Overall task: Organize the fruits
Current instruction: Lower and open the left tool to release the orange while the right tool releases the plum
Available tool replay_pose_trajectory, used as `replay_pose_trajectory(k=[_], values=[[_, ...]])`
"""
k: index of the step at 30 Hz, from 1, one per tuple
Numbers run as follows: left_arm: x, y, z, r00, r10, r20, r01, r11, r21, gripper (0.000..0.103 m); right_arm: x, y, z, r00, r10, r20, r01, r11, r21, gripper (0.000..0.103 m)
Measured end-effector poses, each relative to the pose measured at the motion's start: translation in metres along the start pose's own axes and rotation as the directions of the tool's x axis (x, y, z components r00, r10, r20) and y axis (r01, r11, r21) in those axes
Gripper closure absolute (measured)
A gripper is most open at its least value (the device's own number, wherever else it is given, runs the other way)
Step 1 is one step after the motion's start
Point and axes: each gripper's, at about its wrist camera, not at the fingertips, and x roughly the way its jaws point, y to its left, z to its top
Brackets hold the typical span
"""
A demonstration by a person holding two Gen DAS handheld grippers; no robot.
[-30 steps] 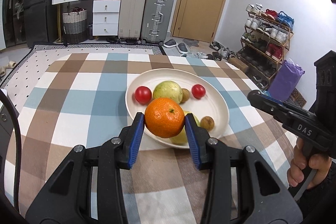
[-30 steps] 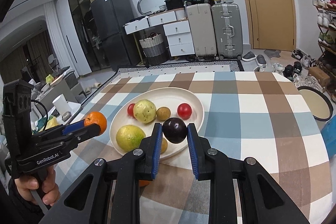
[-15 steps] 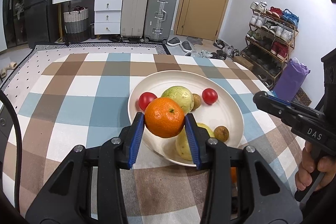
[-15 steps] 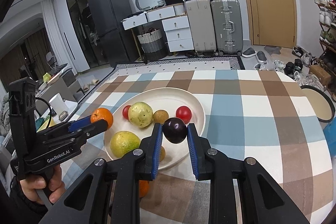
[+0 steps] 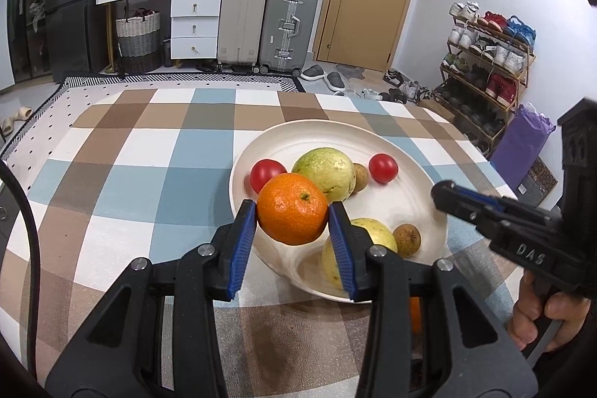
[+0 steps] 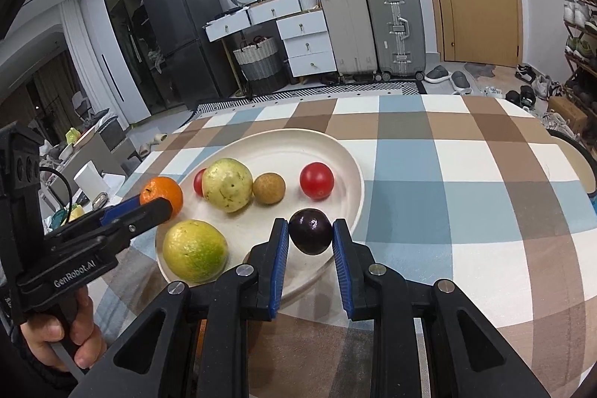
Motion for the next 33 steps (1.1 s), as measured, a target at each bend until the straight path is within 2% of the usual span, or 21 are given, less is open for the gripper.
replay_pose_trajectory(k=[19,22,25,27,30,33], values=[[0.010,-0.002,-0.001,1.000,0.008,-0.025,-0.008,1.000,0.006,0.066,0.007,0.004,0.000,0.999,0.027,-0.038,-0.027,0.999,-0.016,0.078],[0.008,-0.002,-0.002,1.000,0.014,-0.013,-0.014,1.000,0.007,0.066,0.005,0.003,0.000,0.999,0.023,-0.028,-0.023,1.000,-0.017,0.071],[0.006,-0.003,-0.002,1.000,0.030,-0.001,-0.030,0.999,0.012,0.056,0.003,0.003,0.000,1.000,0.013,-0.011,-0.013,1.000,-0.015,0.068],[0.002,-0.002,-0.003,0.999,0.047,0.012,-0.047,0.999,0.007,0.040,0.001,0.001,0.000,1.000,0.010,-0.001,-0.010,1.000,-0.008,0.067],[-0.006,0.001,-0.004,0.998,0.044,0.039,-0.044,0.999,-0.004,0.024,-0.001,-0.002,0.000,1.000,0.009,0.013,-0.009,1.000,0.007,0.060],[-0.012,0.002,-0.007,0.998,0.045,0.045,-0.044,0.999,-0.009,0.020,-0.004,-0.002,0.000,1.000,0.009,0.027,-0.010,1.000,0.009,0.053]])
